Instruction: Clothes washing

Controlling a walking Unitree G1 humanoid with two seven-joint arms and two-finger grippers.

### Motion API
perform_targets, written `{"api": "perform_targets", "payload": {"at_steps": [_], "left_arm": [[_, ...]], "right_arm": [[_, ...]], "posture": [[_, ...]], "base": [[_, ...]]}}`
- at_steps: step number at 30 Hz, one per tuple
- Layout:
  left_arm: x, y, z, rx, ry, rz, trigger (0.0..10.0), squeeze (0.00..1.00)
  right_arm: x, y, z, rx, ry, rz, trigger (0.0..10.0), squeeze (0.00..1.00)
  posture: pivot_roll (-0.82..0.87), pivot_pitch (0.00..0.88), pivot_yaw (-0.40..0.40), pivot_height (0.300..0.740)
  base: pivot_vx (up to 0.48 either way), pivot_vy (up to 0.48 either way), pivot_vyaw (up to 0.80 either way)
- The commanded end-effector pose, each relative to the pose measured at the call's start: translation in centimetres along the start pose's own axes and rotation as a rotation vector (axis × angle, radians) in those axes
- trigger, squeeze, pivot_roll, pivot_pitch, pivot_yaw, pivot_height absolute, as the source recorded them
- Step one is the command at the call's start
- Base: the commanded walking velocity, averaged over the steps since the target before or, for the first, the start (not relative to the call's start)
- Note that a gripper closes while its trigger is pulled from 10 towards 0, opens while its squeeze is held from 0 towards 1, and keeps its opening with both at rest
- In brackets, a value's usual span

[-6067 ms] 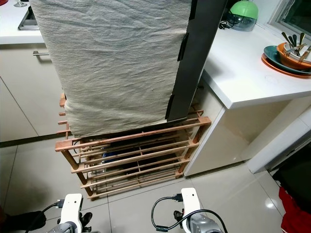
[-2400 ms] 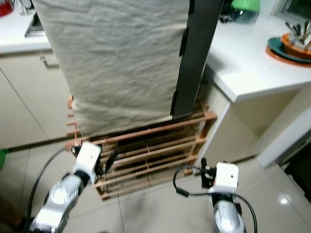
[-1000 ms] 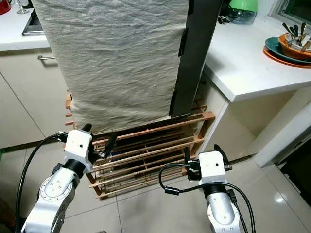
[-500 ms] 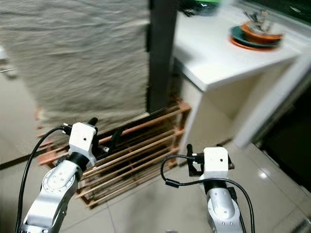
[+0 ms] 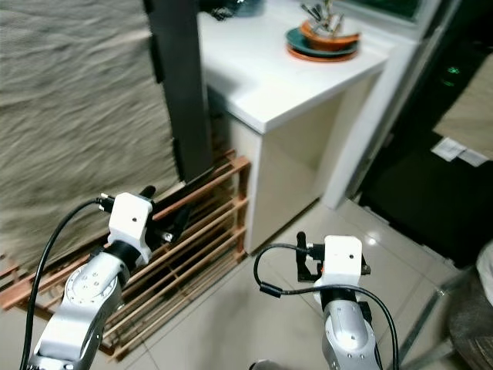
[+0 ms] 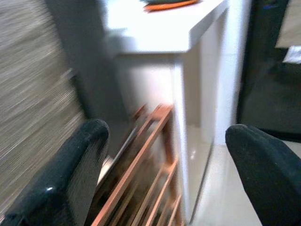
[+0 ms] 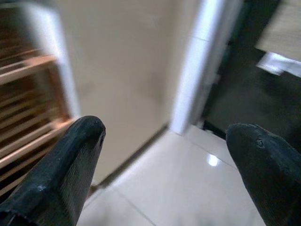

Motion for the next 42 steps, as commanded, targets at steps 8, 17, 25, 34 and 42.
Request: {"api": "perform_targets", "payload": {"at_steps": [8, 17, 25, 34, 42], "left_arm": [[1.2, 3.5, 0.2, 0.018, -0.039, 0.09, 10.0, 0.0], [1.8, 5.3, -0.4, 0.022, -0.041, 0.13, 10.0, 0.0], [2.4, 6.8, -1.1, 0.032, -0.034, 0.145, 10.0, 0.0], [3.0, 9.1, -0.8, -0.02, -0.049, 0.173, 10.0, 0.0], [3.0, 9.0, -1.0, -0.019, -0.045, 0.155, 10.0, 0.0]], "right_arm": [[0.7, 2.9, 0.6, 0.025, -0.037, 0.082, 10.0, 0.0], [1.1, 6.3, -0.3, 0.023, 0.015, 0.189, 10.0, 0.0], [1.2, 10.2, -1.7, -0.035, 0.07, 0.302, 10.0, 0.0], [2.2, 11.8, -1.1, -0.033, 0.014, 0.296, 10.0, 0.0], [2.1, 12.7, -1.1, -0.021, 0.01, 0.302, 10.0, 0.0]], "posture": [[-0.14, 0.0, 0.033, 0.74], [-0.14, 0.0, 0.042, 0.74], [-0.13, 0.0, 0.041, 0.74], [-0.13, 0.0, 0.041, 0.74], [-0.13, 0.0, 0.04, 0.74]], "base": [[0.308, 0.0, -0.8], [0.308, 0.0, -0.8], [0.297, 0.0, -0.27], [0.287, 0.0, -0.44], [0.283, 0.0, -0.8]]}}
Point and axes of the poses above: a point about 5 cm out from each wrist's last joint towards the gripper, its own x axis pointing out of the wrist towards the gripper, its own y axis along the axis of the wrist's last joint, z = x × y, the point moved 2 cm from there along x, pointing out of the wrist towards the gripper, and after that the axes turned 3 degrees about x, right-handed, at the moved point
